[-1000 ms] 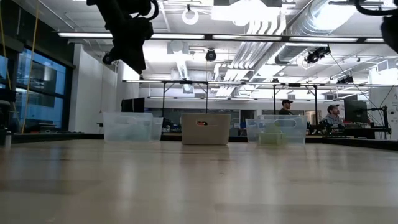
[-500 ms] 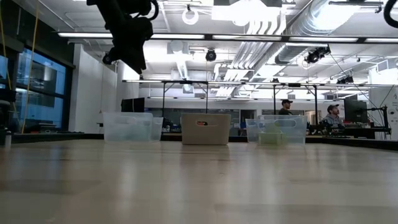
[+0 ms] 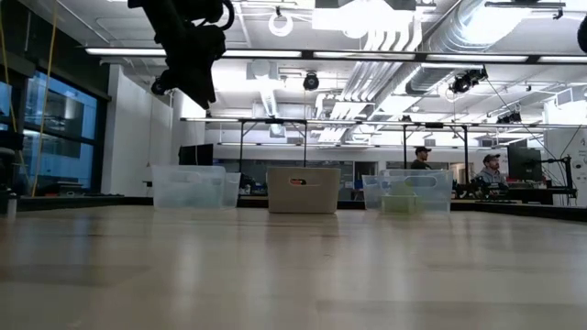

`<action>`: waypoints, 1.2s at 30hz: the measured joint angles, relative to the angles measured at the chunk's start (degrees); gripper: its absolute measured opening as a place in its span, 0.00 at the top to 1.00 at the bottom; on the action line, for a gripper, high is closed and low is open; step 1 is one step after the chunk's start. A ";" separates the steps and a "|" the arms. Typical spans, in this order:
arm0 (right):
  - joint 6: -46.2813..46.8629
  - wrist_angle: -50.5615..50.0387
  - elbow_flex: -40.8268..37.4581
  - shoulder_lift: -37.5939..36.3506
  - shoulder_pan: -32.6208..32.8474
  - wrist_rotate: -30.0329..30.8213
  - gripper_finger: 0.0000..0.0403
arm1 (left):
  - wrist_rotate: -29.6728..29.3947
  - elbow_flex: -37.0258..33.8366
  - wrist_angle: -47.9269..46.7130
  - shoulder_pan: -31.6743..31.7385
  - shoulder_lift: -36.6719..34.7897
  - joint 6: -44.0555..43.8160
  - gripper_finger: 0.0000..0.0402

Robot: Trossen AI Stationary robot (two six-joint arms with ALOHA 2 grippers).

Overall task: Sort & place blocks by color
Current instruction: Put the small blue rectangular block into the left transparent bin

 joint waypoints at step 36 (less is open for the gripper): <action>-0.40 -5.56 6.02 3.83 0.76 7.19 0.75 | -0.22 0.00 0.03 -1.01 0.00 -1.10 0.71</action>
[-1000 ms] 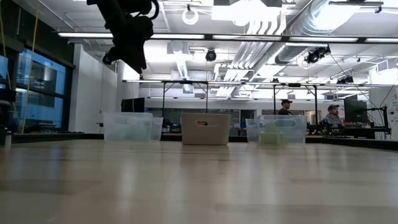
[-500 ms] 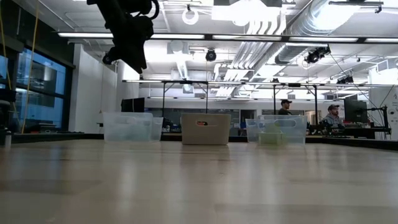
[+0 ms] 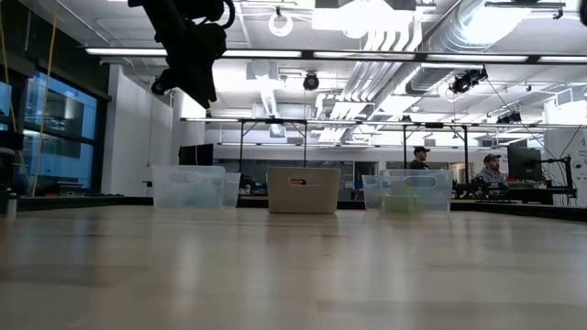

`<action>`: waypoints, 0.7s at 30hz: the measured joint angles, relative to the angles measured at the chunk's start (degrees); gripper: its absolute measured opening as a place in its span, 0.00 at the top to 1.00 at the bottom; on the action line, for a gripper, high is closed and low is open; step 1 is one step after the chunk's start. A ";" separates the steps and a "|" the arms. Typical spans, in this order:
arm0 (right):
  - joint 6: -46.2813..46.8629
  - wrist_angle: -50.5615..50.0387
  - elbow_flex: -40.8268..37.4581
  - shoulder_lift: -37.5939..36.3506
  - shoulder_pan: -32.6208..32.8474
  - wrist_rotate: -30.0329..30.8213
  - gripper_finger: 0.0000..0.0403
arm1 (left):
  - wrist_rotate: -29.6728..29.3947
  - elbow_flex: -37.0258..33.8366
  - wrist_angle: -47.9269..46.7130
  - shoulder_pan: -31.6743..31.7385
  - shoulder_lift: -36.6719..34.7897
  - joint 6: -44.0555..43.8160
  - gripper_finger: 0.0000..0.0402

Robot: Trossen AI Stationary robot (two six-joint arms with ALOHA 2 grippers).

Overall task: Sort & place blocks by color
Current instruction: Put the small blue rectangular block into the left transparent bin

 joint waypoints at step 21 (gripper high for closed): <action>-16.91 -3.80 16.86 -0.11 -21.79 16.86 0.75 | 7.43 0.00 -0.01 0.00 0.00 -17.36 0.71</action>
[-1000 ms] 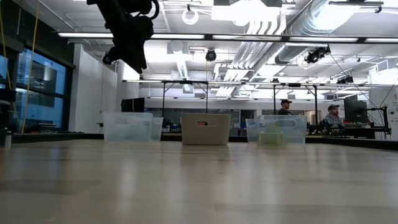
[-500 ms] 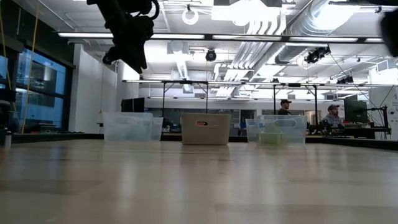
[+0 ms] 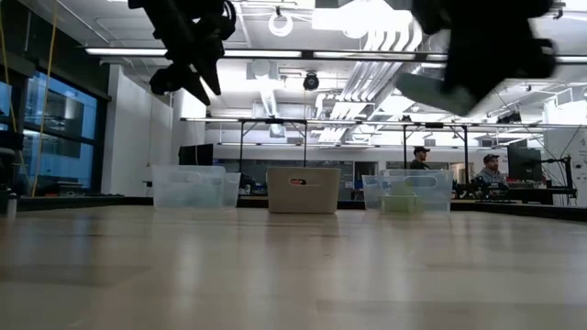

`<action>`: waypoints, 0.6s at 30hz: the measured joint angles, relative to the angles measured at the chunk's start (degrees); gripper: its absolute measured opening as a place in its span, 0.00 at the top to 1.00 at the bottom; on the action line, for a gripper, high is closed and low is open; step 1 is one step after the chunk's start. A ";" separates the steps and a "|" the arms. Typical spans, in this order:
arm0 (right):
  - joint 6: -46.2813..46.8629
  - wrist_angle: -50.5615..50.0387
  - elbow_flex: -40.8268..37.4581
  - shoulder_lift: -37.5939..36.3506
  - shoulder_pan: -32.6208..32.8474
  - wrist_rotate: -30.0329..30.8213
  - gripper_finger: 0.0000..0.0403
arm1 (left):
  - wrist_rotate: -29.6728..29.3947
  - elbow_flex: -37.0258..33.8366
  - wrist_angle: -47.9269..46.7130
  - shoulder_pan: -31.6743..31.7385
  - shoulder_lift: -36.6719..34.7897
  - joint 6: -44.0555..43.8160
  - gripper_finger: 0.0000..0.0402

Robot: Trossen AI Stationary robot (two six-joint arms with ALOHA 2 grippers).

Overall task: Sort & place blocks by color
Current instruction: Put the small blue rectangular block into the left transparent bin

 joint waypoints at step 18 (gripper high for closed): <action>-26.65 -1.93 14.55 -0.02 -17.62 9.89 0.75 | 12.13 0.00 6.89 -0.77 0.00 -1.93 0.71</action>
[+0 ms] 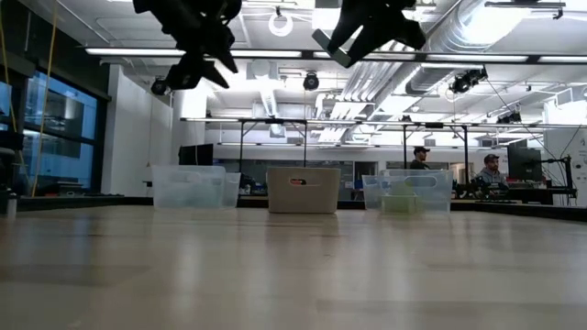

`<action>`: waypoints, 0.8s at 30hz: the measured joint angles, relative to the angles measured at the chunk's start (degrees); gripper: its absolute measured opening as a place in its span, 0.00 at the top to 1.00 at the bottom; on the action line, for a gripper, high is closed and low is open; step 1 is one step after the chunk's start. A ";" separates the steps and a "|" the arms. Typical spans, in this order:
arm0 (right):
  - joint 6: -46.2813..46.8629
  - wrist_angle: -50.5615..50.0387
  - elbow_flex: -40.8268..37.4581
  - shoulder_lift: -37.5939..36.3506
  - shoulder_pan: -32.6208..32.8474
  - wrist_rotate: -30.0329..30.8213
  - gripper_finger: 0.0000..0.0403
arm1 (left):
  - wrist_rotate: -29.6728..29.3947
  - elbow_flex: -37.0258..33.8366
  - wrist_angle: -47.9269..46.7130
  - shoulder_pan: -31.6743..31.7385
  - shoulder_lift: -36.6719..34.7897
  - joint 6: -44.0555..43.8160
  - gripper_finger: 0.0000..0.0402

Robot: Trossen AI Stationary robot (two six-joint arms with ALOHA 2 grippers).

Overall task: Sort & place blocks by color
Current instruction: Put the small blue rectangular block into the left transparent bin

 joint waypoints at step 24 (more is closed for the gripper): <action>-36.64 -2.04 3.92 0.31 -14.00 -3.71 0.75 | -4.23 0.00 21.66 -7.32 1.72 -19.13 0.71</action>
